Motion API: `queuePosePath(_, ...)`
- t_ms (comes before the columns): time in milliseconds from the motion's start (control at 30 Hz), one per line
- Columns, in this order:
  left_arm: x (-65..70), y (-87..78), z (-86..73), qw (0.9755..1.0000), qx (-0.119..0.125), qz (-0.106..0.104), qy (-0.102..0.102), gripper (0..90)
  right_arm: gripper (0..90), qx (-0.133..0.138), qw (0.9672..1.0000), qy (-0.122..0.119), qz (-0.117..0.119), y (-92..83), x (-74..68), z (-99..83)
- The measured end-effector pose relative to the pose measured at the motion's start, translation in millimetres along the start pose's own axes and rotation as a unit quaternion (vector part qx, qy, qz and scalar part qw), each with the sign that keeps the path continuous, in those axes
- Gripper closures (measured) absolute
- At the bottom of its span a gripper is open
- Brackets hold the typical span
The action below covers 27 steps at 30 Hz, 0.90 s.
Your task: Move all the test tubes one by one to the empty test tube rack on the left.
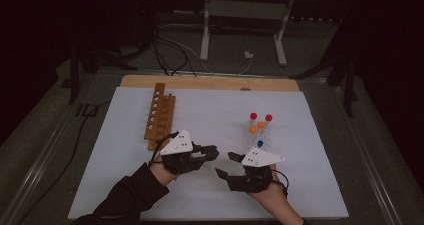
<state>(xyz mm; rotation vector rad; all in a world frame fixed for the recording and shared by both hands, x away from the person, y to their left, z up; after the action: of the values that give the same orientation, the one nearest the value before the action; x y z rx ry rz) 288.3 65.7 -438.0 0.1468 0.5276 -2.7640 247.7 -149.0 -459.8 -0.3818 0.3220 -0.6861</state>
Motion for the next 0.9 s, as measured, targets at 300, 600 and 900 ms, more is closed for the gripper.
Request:
queuePosePath(300,-21.0,-13.4,10.1,0.9996,0.0,0.03,-0.003,77.4,2.6,0.031,0.9995,0.006,-0.003,-16.8,7.0,6.2)
queuePosePath(600,-45.5,-28.1,21.2,0.998,0.002,0.063,-0.007,77.4,0.0,0.05,0.9986,0.012,-0.008,-27.7,12.8,9.5)
queuePosePath(900,-72.8,-40.7,25.2,0.9947,-0.006,0.102,-0.015,77.4,0.0,0.063,0.9978,0.015,-0.016,-34.1,17.3,11.1)
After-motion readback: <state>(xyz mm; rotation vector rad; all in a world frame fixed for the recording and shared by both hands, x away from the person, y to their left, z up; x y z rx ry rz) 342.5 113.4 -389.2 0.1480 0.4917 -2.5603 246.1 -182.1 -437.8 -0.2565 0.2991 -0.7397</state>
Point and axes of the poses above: each handheld gripper's, and its own axes: y roughly forward along the jaws, z roughly out of its top, x roughly to its right, the point moved 2 cm from there along y, roughly forward along the jaws, and after that the axes turned 9 degrees about y, right-handed, at the moved point
